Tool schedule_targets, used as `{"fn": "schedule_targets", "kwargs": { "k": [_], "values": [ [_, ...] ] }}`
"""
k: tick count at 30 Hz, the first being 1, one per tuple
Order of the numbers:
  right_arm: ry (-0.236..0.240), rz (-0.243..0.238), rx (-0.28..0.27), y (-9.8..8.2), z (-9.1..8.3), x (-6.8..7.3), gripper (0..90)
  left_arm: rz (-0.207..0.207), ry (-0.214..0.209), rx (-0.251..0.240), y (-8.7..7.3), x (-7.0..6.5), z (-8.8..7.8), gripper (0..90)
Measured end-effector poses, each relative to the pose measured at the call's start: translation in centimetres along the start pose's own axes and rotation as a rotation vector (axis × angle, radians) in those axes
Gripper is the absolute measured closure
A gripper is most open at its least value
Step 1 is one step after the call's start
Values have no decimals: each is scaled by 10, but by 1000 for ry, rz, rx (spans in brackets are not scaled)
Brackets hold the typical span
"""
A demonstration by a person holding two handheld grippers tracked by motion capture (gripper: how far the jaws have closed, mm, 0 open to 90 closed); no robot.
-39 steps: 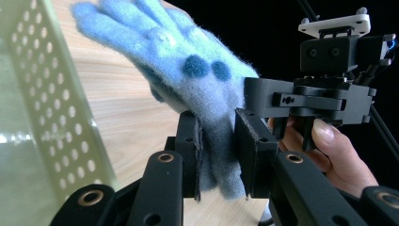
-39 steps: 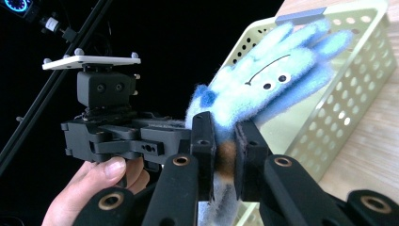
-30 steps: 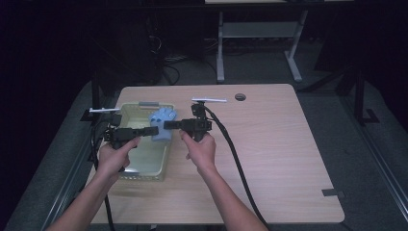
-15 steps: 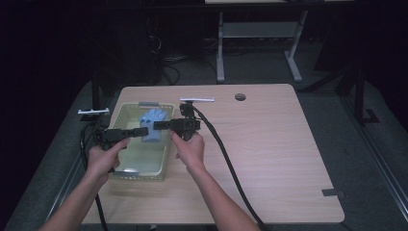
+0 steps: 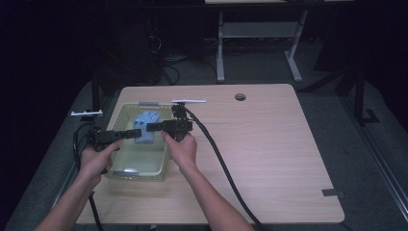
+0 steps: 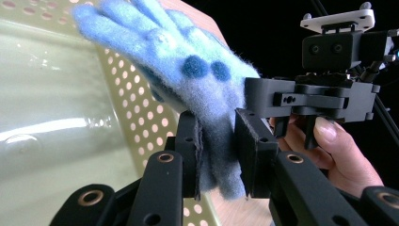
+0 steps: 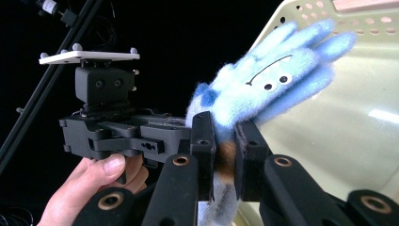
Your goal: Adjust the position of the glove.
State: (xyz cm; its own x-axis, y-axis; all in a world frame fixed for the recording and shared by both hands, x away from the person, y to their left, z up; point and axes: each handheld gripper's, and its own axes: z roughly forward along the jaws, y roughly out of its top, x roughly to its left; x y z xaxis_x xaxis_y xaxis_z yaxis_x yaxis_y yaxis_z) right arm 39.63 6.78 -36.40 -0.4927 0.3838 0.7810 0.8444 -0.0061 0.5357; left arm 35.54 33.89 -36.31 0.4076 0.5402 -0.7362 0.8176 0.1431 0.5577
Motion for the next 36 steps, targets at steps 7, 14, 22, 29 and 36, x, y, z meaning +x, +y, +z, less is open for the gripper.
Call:
{"fn": "schedule_targets", "kwargs": {
  "k": [7,14,22,29,36],
  "values": [
    [1,0,12,-1,9,-1,802,-13,3,-2,-2,7,-5,715],
    [0,7,28,-3,18,-4,802,-30,6,10,-4,16,-8,715],
    [1,9,40,-5,26,-7,802,-39,14,14,-5,22,-10,715],
    [-6,10,51,-7,32,-9,802,-45,24,26,-7,28,-13,715],
    [-19,13,73,-10,39,-12,802,-52,30,37,-10,35,-12,714]
  ]
}}
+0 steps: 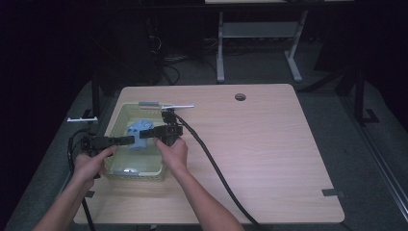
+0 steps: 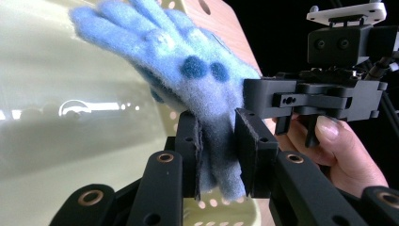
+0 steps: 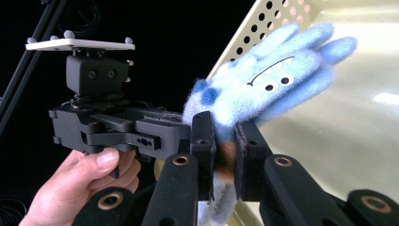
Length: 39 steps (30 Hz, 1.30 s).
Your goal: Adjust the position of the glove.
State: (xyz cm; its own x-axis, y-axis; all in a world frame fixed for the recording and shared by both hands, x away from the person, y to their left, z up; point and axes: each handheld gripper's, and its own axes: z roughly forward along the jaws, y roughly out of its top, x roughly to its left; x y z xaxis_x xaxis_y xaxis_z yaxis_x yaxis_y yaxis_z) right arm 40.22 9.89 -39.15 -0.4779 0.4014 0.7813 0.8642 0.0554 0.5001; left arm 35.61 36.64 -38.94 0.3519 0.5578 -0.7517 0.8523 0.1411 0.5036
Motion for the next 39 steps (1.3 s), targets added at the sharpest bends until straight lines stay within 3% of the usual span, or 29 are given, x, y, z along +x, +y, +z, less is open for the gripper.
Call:
{"fn": "schedule_targets", "kwargs": {
  "k": [14,21,39],
  "values": [
    [-16,1,30,-4,11,-9,801,-17,21,28,-4,11,2,714],
    [-23,27,45,-7,16,-13,801,-40,21,40,-6,18,4,714],
    [-79,44,75,-12,29,-22,802,-61,90,98,-5,26,11,712]
  ]
}}
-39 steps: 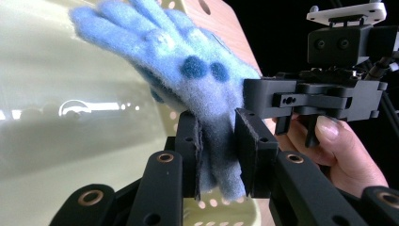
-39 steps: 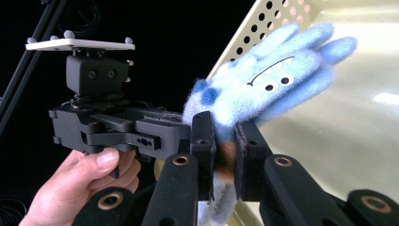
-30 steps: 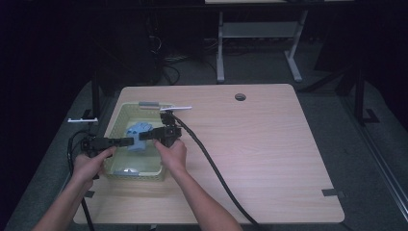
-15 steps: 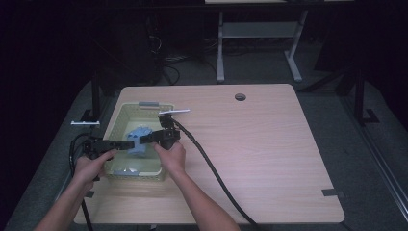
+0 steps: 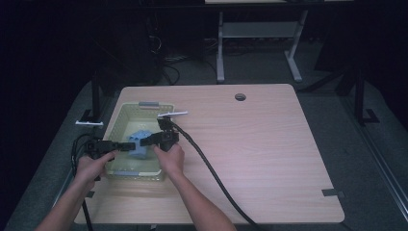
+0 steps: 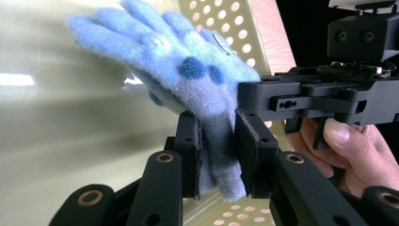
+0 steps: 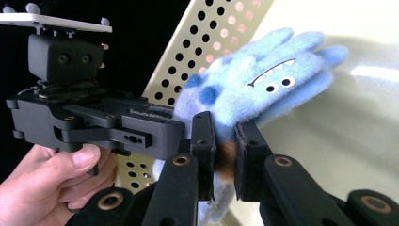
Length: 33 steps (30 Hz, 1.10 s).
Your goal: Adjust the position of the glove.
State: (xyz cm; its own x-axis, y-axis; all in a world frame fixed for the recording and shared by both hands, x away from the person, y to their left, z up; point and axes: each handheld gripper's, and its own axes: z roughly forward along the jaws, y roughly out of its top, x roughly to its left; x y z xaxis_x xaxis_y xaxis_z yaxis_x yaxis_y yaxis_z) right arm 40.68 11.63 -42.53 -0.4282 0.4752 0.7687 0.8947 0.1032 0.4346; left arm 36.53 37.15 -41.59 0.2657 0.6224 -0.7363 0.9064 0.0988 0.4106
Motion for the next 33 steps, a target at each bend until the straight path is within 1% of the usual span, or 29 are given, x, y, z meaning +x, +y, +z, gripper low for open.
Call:
{"fn": "schedule_targets", "kwargs": {
  "k": [2,5,8,9,11,14,16,20,24,27,29,31,32,33],
  "values": [
    [-4,-2,4,0,1,0,802,-12,7,5,0,0,1,712],
    [-11,1,9,-1,2,-1,801,-6,28,14,1,-1,2,711],
    [-25,1,14,-1,3,1,802,-7,39,28,1,-1,3,708],
    [-30,-2,15,-2,3,1,802,-6,52,32,1,-1,3,708],
    [-43,-11,19,-2,4,2,801,-9,62,37,1,-2,4,708],
    [-52,-18,22,-2,5,3,798,-13,64,39,2,-2,4,708],
    [-57,-22,25,-2,5,3,796,-9,70,45,2,-3,4,708],
    [-90,-30,33,-1,6,6,789,-4,84,54,2,-3,5,709],
    [-116,-39,41,-1,7,8,787,-8,95,62,3,-4,7,709],
    [-123,-36,42,-1,8,8,786,-6,101,65,3,-4,7,709],
    [-133,-45,45,-1,8,9,783,-6,108,69,3,-4,7,709],
    [-139,-55,45,-1,9,9,780,-16,120,75,3,-5,8,709],
    [-143,-51,50,-1,9,10,777,-12,136,88,4,-5,9,709],
    [-145,-58,49,-1,9,10,770,-2,149,97,4,-5,9,709]
  ]
}}
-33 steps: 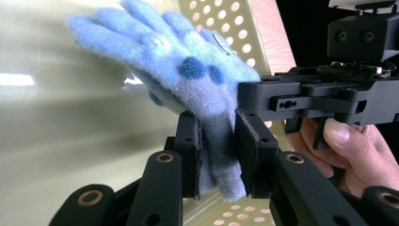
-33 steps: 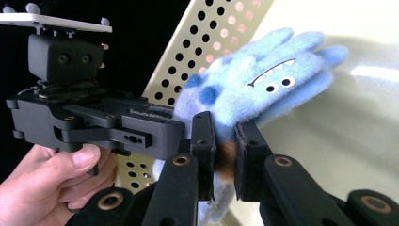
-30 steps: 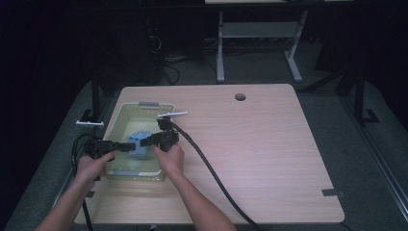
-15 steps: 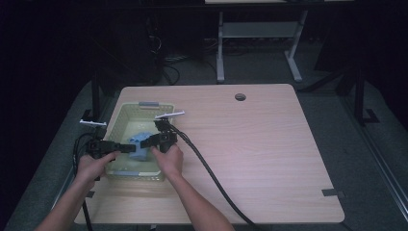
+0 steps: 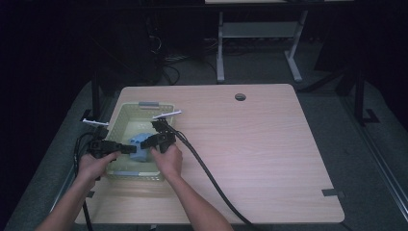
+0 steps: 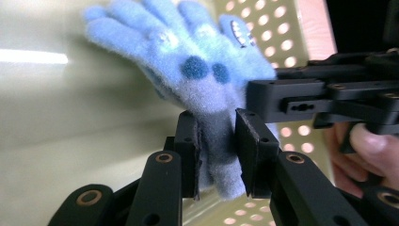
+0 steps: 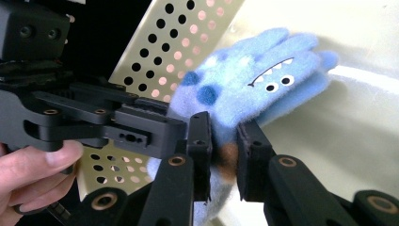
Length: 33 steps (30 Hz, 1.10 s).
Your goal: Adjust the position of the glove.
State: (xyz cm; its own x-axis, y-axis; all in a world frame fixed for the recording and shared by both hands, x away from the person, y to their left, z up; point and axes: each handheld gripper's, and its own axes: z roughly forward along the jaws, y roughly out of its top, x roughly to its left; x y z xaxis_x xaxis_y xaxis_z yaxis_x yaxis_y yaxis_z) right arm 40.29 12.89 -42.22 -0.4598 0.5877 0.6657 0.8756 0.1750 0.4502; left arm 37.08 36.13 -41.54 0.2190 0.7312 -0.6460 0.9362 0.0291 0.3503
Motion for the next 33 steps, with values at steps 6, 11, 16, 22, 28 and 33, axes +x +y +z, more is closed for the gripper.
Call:
{"fn": "schedule_targets", "kwargs": {
  "k": [6,11,16,22,28,33],
  "values": [
    [-37,-23,4,-1,-1,3,742,9,45,17,1,-1,2,710],
    [-64,-44,-9,0,-7,7,718,1,98,65,3,-4,7,709],
    [-62,-57,-28,2,-16,10,717,54,185,123,5,-9,14,745],
    [-55,-65,-35,2,-25,9,717,37,208,126,6,-9,15,704],
    [-40,-46,-55,3,-35,5,717,34,195,106,8,-6,10,630],
    [-7,-41,-79,2,-43,2,711,26,160,42,11,-12,-2,624]
  ]
}}
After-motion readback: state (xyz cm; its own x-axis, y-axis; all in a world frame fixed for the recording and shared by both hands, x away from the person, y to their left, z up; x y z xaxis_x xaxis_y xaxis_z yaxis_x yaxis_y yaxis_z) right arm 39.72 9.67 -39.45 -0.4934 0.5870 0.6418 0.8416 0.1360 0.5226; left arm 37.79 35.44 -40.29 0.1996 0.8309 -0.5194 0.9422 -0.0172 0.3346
